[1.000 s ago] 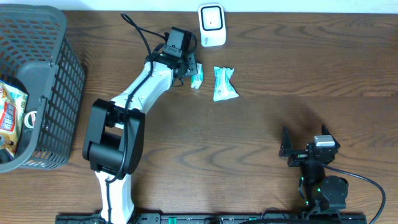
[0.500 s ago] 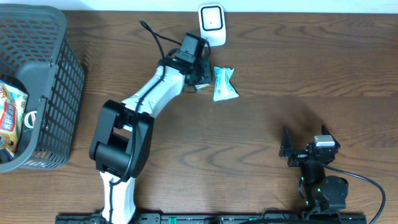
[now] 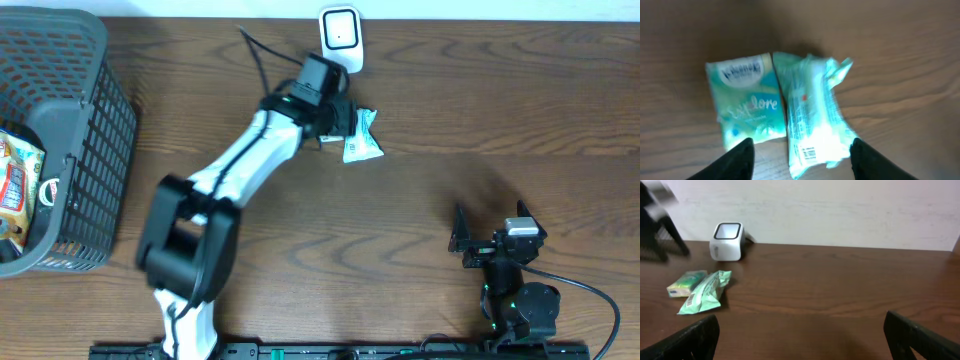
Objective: Scan the item barcode
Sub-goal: 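Release the tissue pack on the table and withdraw the left gripper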
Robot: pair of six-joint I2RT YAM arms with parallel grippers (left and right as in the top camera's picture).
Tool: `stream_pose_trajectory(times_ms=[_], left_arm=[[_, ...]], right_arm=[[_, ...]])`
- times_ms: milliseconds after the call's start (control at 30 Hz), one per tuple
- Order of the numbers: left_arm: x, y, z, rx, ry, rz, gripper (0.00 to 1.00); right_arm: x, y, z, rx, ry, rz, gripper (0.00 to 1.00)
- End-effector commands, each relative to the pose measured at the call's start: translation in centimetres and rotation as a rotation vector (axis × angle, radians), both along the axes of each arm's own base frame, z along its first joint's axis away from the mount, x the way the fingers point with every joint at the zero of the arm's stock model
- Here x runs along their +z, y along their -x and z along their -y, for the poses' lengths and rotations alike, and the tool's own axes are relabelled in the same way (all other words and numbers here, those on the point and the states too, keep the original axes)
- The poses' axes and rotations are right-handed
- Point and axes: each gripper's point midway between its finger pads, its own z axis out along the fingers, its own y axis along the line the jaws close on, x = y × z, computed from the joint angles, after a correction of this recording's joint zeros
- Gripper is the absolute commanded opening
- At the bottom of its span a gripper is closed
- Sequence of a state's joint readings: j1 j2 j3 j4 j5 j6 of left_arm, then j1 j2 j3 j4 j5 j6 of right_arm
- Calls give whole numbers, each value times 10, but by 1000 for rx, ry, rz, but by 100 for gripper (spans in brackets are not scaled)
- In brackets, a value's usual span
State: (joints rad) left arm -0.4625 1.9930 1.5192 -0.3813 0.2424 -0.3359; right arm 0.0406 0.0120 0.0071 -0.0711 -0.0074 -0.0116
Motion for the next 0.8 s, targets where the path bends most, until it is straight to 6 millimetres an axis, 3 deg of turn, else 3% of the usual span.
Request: stream_pose_trajectory(times_ms=[0,100,300,433,600,767], left_arm=[[86,-12,-33,53,41,170,72],[117,-7,-64,108,45,197,80],[170,0,-140,242,37,276,81],[193,4,-201,350,0,326,82],[197,18,-277,544,-12,292,82],[175,49,-366,901,-32,155,82]], right_arm=[[-1,0,-1,4,-7,-1,99],[-1,0,-1,4,-7,-1,99],[-1,0,-1,4,-7,-1,99],[-1,0,-1,4,-7,-1,99],[-1,0,-1,4,-7,-1,99],[-1,0,-1,4,-7,-1,99]])
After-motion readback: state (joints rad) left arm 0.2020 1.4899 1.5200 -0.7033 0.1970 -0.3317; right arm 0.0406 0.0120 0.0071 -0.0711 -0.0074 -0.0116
